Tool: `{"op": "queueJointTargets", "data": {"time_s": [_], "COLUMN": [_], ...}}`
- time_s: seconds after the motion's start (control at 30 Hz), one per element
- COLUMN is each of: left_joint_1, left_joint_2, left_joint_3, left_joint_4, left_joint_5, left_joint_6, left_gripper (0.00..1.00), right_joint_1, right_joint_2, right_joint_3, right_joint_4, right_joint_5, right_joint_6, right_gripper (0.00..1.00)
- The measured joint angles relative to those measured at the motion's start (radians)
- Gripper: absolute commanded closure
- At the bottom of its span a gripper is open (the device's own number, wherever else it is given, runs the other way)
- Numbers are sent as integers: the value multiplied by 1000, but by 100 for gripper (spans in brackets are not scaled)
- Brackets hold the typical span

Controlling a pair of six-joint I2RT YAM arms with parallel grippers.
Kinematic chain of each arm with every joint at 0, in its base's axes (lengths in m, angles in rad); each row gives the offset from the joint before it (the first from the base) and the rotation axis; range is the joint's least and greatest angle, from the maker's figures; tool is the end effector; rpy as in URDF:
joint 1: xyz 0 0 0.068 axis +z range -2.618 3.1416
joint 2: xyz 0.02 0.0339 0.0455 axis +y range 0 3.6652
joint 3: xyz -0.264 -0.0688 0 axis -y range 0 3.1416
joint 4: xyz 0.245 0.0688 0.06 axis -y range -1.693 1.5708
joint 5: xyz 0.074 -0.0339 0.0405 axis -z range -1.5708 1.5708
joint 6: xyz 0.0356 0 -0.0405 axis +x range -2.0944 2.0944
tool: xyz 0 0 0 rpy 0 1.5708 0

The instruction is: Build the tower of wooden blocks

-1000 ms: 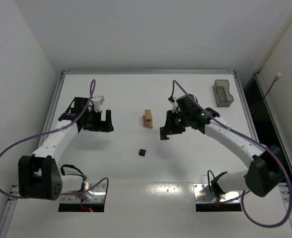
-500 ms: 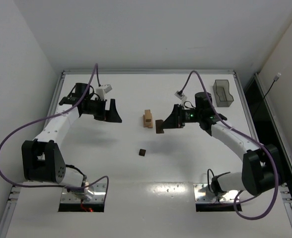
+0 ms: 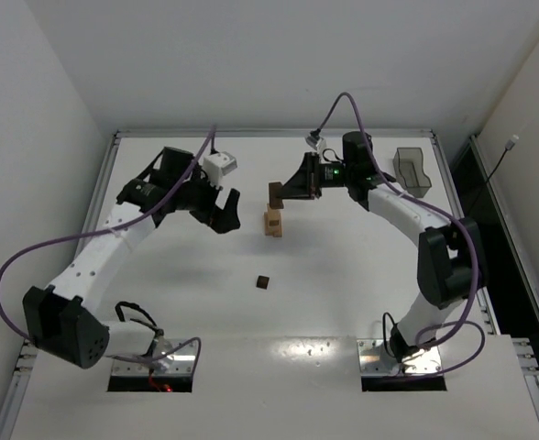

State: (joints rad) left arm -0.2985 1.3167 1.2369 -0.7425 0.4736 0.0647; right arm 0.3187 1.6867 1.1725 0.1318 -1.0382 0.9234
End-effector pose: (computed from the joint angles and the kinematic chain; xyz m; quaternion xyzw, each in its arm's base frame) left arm 0.2576 -0.0963 0.3319 0.2478 0.8744 -0.2583 0.3275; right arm 0.3501 0.1478 0.2731 -0.0509 0.7695 0.6172 0.1561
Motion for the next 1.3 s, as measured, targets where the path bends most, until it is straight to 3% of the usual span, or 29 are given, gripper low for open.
{"op": "queueJointTargets", "data": {"time_s": [0.2, 0.43, 0.97, 1.07, 1.3], "left_joint_1": [-242, -384, -335, -334, -333], "left_joint_2": [-83, -33, 64, 84, 126], "left_joint_3": [27, 67, 124, 146, 189], "left_joint_4": [17, 16, 118, 127, 150], "left_joint_5": [-189, -311, -370, -364, -335], "left_joint_6": [113, 155, -295, -332, -377], "left_gripper": [0, 0, 11, 11, 22], "right_joint_1": [10, 7, -2, 4, 18], "right_joint_2": [56, 54, -13, -14, -10], "right_joint_3": [-23, -60, -63, -63, -54], "right_joint_4": [-12, -21, -74, -94, -153], "right_joint_5": [-104, -141, -2, 35, 104], "right_joint_6": [62, 95, 153, 155, 154], "right_gripper": [100, 100, 100, 100, 100]}}
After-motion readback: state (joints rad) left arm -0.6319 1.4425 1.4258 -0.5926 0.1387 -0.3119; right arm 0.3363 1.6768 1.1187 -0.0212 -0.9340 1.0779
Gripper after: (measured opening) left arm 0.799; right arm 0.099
